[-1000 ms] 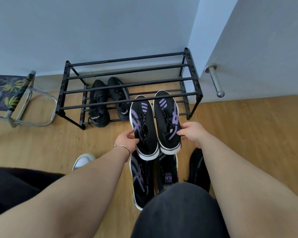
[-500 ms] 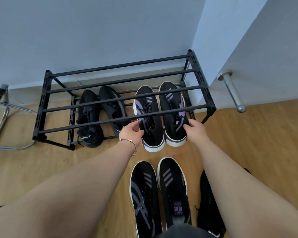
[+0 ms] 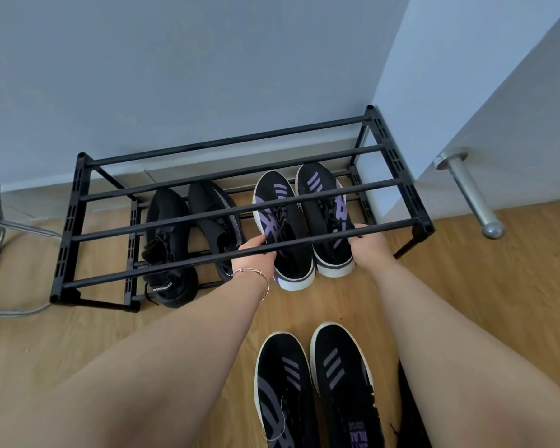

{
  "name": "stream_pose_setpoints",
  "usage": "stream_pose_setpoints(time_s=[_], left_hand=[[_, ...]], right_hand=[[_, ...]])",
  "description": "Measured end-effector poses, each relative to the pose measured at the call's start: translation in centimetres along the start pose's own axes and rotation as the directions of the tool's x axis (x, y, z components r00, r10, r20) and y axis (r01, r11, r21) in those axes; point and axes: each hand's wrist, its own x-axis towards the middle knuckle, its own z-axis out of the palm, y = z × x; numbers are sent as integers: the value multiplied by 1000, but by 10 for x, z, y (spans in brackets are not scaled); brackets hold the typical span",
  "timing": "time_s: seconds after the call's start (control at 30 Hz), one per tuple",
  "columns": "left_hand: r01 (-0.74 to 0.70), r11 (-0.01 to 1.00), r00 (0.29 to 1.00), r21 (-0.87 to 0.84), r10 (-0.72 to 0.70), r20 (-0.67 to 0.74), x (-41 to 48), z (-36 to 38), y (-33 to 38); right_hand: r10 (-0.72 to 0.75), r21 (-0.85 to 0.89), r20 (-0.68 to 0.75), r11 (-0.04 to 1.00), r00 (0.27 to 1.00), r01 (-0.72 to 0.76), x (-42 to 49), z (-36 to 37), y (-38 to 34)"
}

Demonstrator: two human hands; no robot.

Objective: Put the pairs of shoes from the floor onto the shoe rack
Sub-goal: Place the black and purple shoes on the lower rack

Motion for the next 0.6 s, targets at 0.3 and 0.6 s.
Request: stream_pose_setpoints(time_s=[0.3, 0.6], left_hand=[[-32, 998, 999, 53, 31, 25, 8, 0, 4], [-92, 977, 990, 192, 70, 120, -2, -3, -17]], right_hand=[[35, 43, -22, 998, 999, -34, 3, 7, 0], [-101, 4, -51, 995, 994, 102, 2, 13, 9]])
